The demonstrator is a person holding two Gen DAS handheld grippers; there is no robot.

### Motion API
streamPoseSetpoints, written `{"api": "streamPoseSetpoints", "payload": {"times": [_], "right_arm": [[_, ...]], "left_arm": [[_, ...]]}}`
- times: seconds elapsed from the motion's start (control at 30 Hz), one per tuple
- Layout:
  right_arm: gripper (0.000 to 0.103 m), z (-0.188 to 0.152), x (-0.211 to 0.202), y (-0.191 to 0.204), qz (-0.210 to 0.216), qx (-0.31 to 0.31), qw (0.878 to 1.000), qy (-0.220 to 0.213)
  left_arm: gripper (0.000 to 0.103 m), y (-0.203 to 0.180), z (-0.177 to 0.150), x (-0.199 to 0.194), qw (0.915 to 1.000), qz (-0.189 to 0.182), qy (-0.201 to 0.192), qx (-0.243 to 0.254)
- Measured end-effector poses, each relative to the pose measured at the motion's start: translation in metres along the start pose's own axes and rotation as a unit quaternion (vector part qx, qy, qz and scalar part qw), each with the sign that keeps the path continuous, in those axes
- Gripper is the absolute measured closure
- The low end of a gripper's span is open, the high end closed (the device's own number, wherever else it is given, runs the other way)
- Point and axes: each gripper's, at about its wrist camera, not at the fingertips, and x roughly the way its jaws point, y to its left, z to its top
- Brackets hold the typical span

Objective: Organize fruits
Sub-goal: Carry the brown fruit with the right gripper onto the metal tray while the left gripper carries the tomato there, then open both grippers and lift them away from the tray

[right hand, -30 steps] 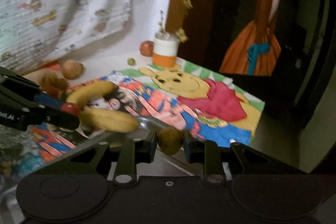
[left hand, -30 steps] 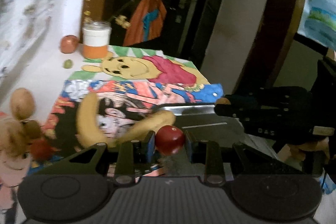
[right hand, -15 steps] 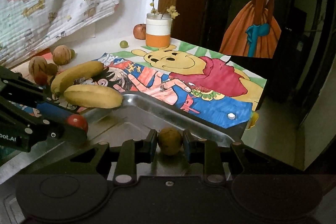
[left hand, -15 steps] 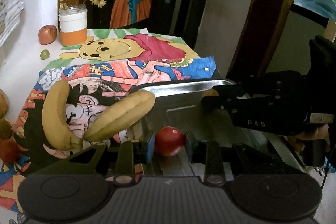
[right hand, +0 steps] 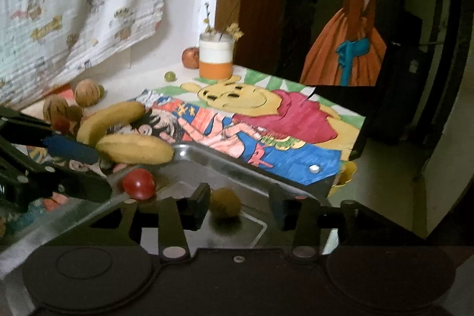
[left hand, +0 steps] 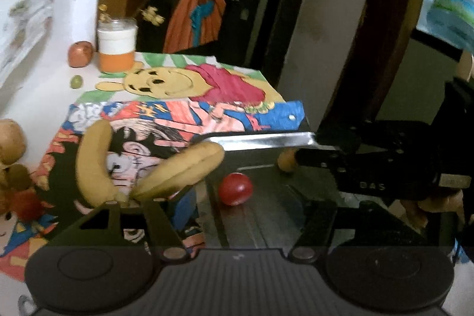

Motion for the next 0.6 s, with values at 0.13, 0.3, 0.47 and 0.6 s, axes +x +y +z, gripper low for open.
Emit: {"api": "streamPoseSetpoints", "payload": {"times": [0.13, 0.3, 0.47, 0.6], "right_arm": [[0.037, 0.004, -0.024, 0.005, -0.013, 0.02, 0.999, -0.021], [0.023, 0.005, -0.051, 0.02, -0.019, 0.036, 0.999, -0.034], [0.017, 0.001, -0.078, 0.039, -0.014, 0.059, 0.997, -0.038], [0.01, -0.002, -0.099, 0.058, -0.005, 0.064, 0.997, -0.041]], "left_arm": [[0.019, 0.006, -0.001, -0.026, 0.9993, 0.017, -0.025, -0.022], [0.009, 0.01, -0.005, -0.063, 0.9972, 0.04, -0.051, -0.038], [0.002, 0.009, -0.013, -0.091, 0.9954, 0.058, -0.066, -0.038], [0.0, 0.007, -0.024, -0.112, 0.9945, 0.065, -0.073, -0.038]]}}
